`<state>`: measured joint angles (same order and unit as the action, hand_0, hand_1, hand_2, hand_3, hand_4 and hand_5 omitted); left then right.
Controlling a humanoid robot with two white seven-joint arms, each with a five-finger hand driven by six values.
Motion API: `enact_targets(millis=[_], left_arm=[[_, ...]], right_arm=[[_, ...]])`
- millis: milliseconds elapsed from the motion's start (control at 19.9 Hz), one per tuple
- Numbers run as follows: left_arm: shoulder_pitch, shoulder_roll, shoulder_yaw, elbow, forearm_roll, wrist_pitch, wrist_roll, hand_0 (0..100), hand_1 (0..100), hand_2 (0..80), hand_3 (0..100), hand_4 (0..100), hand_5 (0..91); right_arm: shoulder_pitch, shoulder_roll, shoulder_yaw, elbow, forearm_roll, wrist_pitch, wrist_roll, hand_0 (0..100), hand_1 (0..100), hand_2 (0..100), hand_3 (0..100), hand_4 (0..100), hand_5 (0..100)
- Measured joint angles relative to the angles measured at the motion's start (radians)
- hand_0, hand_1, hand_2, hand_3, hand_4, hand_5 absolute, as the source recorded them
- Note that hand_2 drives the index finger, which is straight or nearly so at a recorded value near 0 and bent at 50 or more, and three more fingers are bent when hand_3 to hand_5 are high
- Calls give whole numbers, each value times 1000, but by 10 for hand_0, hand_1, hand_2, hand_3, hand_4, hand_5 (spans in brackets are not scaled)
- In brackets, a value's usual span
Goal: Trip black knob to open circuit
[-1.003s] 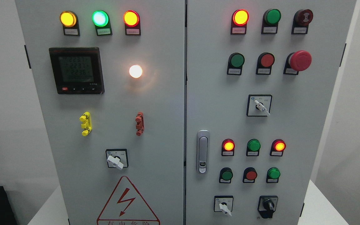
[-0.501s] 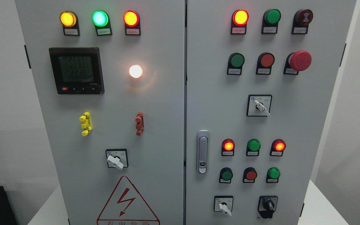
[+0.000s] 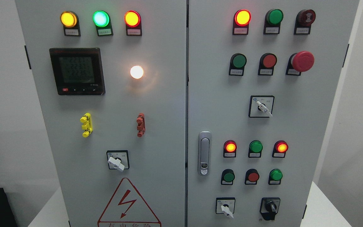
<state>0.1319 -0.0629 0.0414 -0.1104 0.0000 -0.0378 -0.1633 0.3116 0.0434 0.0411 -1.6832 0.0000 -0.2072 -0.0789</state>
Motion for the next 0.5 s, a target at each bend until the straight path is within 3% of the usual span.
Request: enact_targets(millis=[501], left_arm=[[0, 0, 0, 0, 0, 4, 0, 120, 389, 0, 0, 0, 0]], right_arm=[[-67, 0, 3, -60, 0, 16, -1, 0, 0, 0, 1000, 1000, 1000]])
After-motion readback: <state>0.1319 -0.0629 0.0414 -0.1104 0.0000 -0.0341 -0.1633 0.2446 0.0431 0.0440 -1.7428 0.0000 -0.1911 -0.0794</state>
